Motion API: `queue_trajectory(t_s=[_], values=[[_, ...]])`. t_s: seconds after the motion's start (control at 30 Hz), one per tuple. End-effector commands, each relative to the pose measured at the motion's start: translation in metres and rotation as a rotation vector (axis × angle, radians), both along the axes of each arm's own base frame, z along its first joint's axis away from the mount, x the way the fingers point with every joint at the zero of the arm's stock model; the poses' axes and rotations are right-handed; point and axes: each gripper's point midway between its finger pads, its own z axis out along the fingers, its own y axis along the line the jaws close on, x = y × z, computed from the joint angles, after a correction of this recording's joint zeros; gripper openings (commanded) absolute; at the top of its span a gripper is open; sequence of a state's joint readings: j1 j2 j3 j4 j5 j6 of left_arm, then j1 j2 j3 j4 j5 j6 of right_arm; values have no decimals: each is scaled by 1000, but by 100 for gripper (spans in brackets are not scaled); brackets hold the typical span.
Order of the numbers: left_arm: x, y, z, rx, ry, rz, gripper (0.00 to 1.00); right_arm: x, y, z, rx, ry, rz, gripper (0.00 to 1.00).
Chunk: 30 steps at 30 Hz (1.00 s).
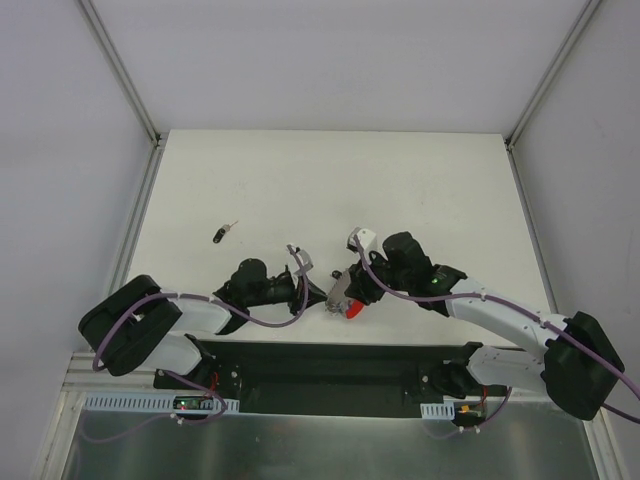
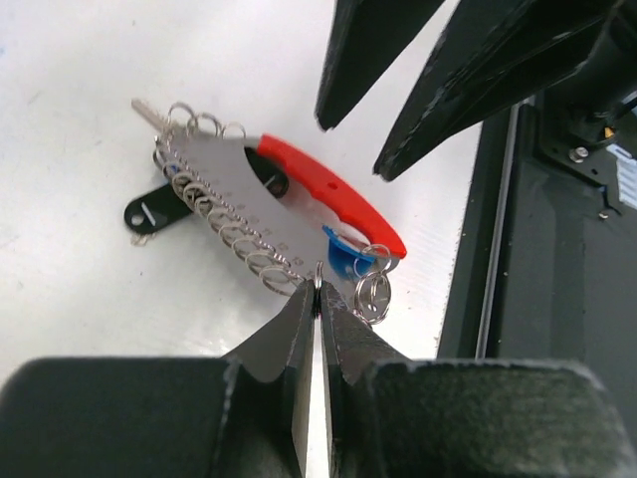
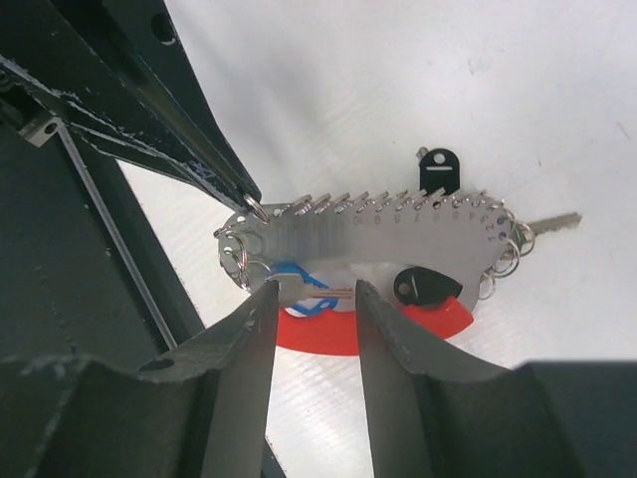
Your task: Put the keys on the keyring
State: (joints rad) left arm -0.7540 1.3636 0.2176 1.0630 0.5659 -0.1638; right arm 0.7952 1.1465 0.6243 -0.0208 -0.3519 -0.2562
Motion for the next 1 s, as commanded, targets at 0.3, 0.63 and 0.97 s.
queue_trajectory(t_s=[0.3,0.63,0.97], values=[[33,-15,-28,176,102,66,5,15,-23,6,-101,23,-159,42],[43,-10,-19,194,103,129,36,18,-27,12,-124,33,-182,49],[71,59,55,218,209,486,71,24,-13,1,-186,70,-106,45]])
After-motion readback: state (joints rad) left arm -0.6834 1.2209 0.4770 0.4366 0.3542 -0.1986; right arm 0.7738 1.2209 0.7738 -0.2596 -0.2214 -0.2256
